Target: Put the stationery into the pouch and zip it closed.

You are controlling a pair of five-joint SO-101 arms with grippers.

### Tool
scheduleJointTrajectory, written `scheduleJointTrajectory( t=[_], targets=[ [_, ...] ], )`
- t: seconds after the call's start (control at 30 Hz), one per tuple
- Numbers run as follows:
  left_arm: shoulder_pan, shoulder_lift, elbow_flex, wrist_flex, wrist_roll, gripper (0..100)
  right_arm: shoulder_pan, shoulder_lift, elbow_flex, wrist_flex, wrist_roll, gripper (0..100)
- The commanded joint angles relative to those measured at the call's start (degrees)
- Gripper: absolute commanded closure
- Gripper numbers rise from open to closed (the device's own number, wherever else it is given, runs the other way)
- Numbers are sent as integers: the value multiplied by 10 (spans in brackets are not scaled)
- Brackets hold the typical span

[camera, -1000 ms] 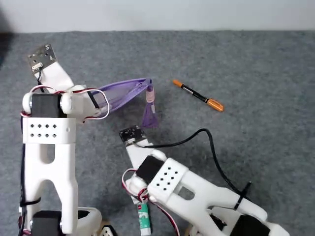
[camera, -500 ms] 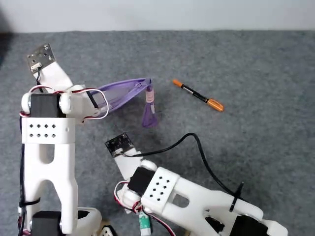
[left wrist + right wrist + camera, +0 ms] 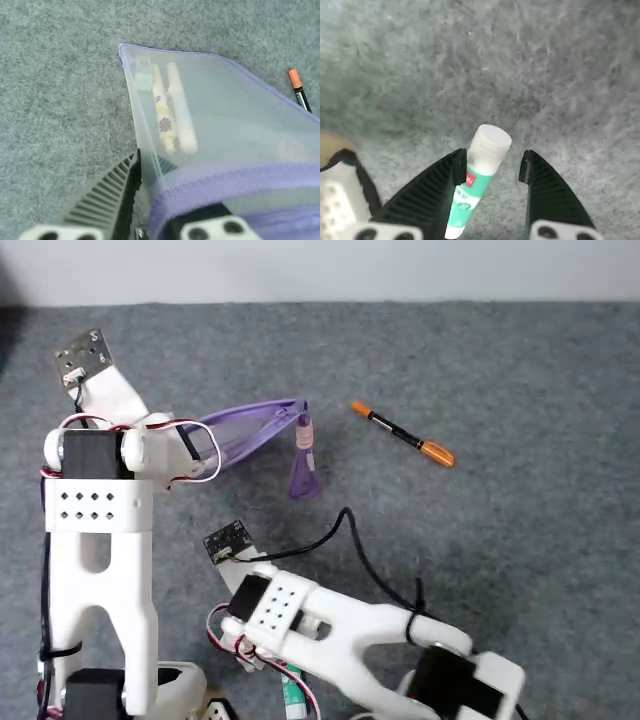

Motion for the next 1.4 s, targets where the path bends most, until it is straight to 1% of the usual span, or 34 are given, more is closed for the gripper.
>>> scheduleJointTrajectory(
  t=[0.0,0.07,0.1,0.13,0.2,0.23,0.27,0.3,0.37,0.53,0.73,0.83,0.9,1.03,1.13,1.27,1.37],
  targets=[
    [-3,-3,-5,-13,4,988,9,38,-35,-4,-6,826],
    [-3,-4,-5,-13,4,988,22,65,-46,-4,-6,833],
    [-3,-4,-5,-13,4,988,29,76,-53,-4,-6,853],
    [-3,-4,-5,-13,4,988,38,86,-62,-3,-5,886],
    [-3,-4,-5,-13,4,988,53,99,-80,1,-4,983],
    [-3,-4,-5,-13,4,988,58,102,-86,5,-2,996],
    [-3,-3,-5,-13,4,988,60,100,-91,17,-2,972],
    [-2,-2,-5,-13,4,988,61,95,-92,29,-1,969],
    [-2,-2,-5,-13,4,988,61,81,-102,52,-1,995],
    [1,-1,-5,-13,4,988,61,11,-105,124,-1,991],
    [-2,-1,-3,-10,4,988,62,-117,-104,228,-4,991],
    [-2,-1,-3,-10,4,988,62,-196,-104,255,-5,991],
    [-1,-2,-3,-10,3,988,74,-259,-104,255,-6,991],
    [-2,-4,-3,-10,2,988,134,-388,-103,211,4,991],
    [1,-4,-3,-10,2,988,176,-458,-103,151,54,991],
    [3,0,-3,-13,2,988,221,-488,-103,44,121,991],
    [3,0,-2,-13,2,988,240,-489,-103,-51,156,991]
  ],
)
